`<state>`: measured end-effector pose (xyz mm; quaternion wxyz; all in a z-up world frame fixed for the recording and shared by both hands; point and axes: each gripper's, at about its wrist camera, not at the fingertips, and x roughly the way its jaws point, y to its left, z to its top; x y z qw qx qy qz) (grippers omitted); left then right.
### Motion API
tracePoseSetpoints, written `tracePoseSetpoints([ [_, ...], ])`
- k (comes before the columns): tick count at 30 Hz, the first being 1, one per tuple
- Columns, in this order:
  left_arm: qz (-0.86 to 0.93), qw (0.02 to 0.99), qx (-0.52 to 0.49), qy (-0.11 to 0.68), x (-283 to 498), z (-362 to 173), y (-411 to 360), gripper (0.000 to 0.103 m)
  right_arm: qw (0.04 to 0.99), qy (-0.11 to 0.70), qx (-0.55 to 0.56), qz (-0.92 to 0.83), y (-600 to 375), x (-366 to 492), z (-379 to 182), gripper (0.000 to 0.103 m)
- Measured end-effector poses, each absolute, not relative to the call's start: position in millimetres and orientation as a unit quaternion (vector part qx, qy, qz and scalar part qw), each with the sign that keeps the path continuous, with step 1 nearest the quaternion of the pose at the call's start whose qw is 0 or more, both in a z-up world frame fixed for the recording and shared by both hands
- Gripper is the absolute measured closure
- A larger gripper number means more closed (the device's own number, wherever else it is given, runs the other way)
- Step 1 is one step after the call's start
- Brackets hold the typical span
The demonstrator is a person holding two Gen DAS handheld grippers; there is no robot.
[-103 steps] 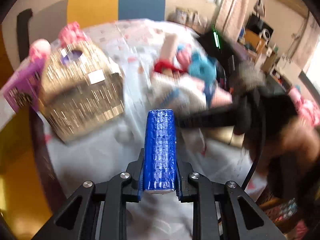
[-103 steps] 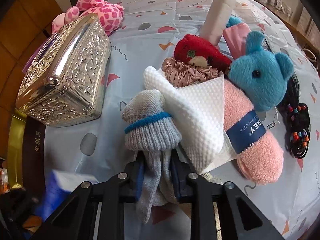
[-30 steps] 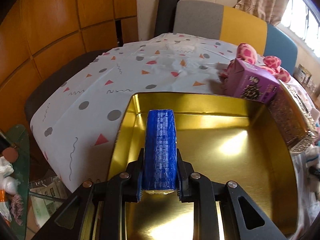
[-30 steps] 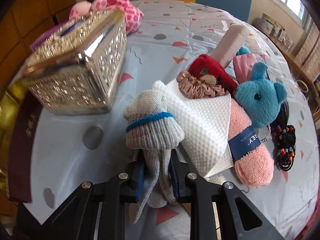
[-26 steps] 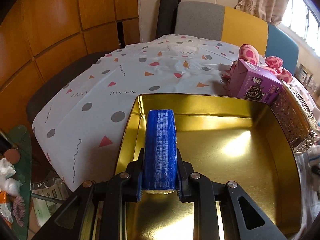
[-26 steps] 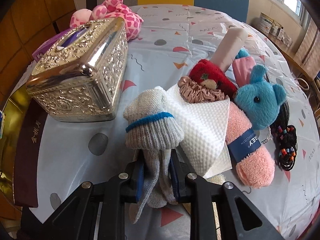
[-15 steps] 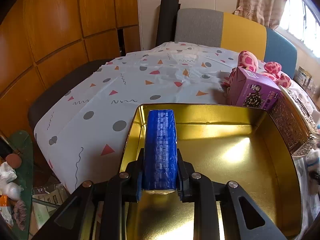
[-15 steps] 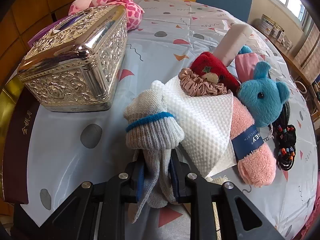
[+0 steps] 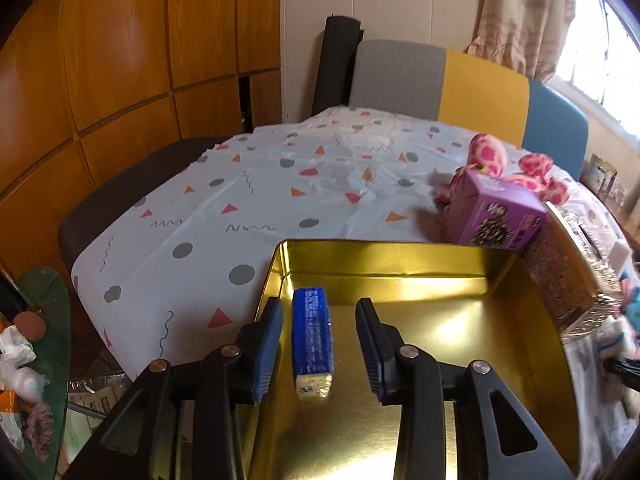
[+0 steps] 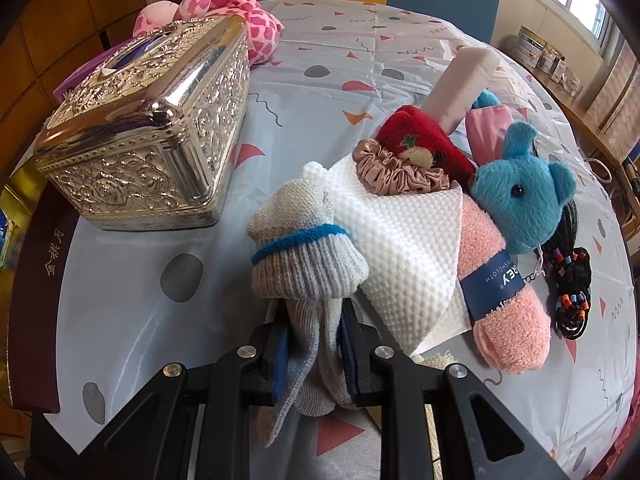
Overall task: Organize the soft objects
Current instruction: 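Lift the grey glove with the right gripper toward the gold tray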
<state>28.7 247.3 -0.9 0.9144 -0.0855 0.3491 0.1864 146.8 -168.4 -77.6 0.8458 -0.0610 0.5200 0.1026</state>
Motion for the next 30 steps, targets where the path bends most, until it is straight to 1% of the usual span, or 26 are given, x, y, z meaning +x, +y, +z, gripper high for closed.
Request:
tracePoseSetpoints([
  [1, 0.184, 0.916, -0.086, 0.345, 25.7, 2.2, 245.6, 0.057, 0.846, 0.519, -0.061, 0.102, -167.8, 146.6, -77.0, 0.082],
  [4, 0.177, 0.921, -0.089, 0.335, 16.0, 9.8, 238.4, 0.052, 0.847, 0.519, -0.062, 0.101, -168.0, 146.5, -76.0, 0.082],
  [5, 0.174, 0.922, -0.090, 0.333, 13.1, 11.8, 235.8, 0.049, 0.847, 0.518, -0.062, 0.100, -168.5, 145.5, -74.5, 0.082],
  [9, 0.164, 0.926, -0.090, 0.327, 0.8, 17.3, 225.7, 0.045, 0.851, 0.513, -0.047, 0.100, -172.7, 145.7, -67.9, 0.082],
  [10, 0.161, 0.927, -0.089, 0.327, -1.4, 18.4, 223.1, 0.042, 0.853, 0.511, -0.041, 0.101, -174.3, 145.9, -65.1, 0.082],
  [15, 0.155, 0.928, -0.087, 0.327, -8.8, 21.3, 214.4, 0.039, 0.860, 0.498, -0.016, 0.108, -177.5, 144.7, -49.7, 0.082],
  [17, 0.154, 0.928, -0.087, 0.328, -12.4, 20.9, 211.0, 0.036, 0.864, 0.490, -0.006, 0.112, -177.4, 144.8, -41.7, 0.082],
  [23, 0.146, 0.927, -0.088, 0.334, -20.0, 17.0, 201.8, 0.034, 0.878, 0.467, 0.026, 0.103, -179.0, 155.2, -12.6, 0.082],
  [30, 0.148, 0.919, -0.106, 0.349, -29.5, 6.9, 204.8, 0.032, 0.893, 0.438, 0.038, 0.091, -161.9, 193.1, 28.3, 0.082],
])
